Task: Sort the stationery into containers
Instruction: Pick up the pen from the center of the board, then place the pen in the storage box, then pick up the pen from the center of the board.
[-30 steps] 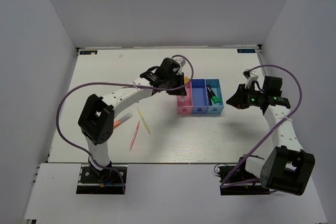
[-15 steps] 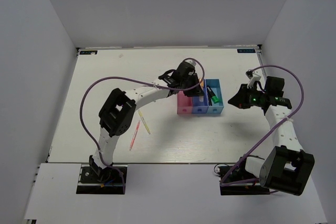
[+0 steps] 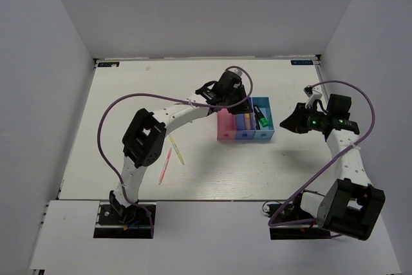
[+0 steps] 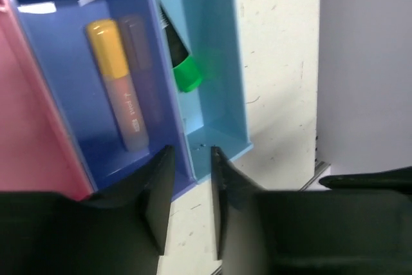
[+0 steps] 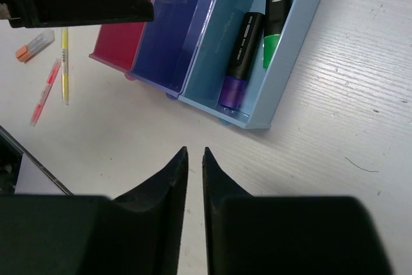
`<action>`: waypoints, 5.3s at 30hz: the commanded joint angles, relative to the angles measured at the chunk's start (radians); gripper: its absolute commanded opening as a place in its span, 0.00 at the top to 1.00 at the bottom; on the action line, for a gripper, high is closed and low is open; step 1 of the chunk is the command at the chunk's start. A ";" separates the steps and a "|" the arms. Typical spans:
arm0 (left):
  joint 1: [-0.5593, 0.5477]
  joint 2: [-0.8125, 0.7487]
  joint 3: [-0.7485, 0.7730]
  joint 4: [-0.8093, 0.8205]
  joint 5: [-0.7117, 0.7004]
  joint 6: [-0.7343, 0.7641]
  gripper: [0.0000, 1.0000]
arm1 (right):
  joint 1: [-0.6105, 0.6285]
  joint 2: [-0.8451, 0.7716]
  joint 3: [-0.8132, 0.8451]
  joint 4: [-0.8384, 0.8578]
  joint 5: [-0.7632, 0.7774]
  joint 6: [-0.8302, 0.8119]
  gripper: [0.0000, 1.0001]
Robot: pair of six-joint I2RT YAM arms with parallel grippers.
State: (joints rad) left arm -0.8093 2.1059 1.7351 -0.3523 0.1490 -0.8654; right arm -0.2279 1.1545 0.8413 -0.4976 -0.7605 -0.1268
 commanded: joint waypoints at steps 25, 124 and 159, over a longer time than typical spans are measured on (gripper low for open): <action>0.360 -0.523 -0.648 -0.651 -0.414 0.928 0.35 | -0.024 0.016 0.038 -0.087 -0.287 -0.183 0.79; 0.119 -0.736 -0.764 -0.250 -0.392 0.129 0.38 | -0.113 0.228 0.209 -0.329 -0.352 -0.172 0.74; 0.274 -0.397 -0.689 -0.306 -0.444 0.003 0.49 | -0.122 0.145 0.150 -0.205 -0.255 -0.112 0.60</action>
State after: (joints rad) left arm -0.5446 1.6905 1.0592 -0.6956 -0.3130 -0.8234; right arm -0.3447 1.3048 0.9665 -0.6899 -1.0004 -0.2211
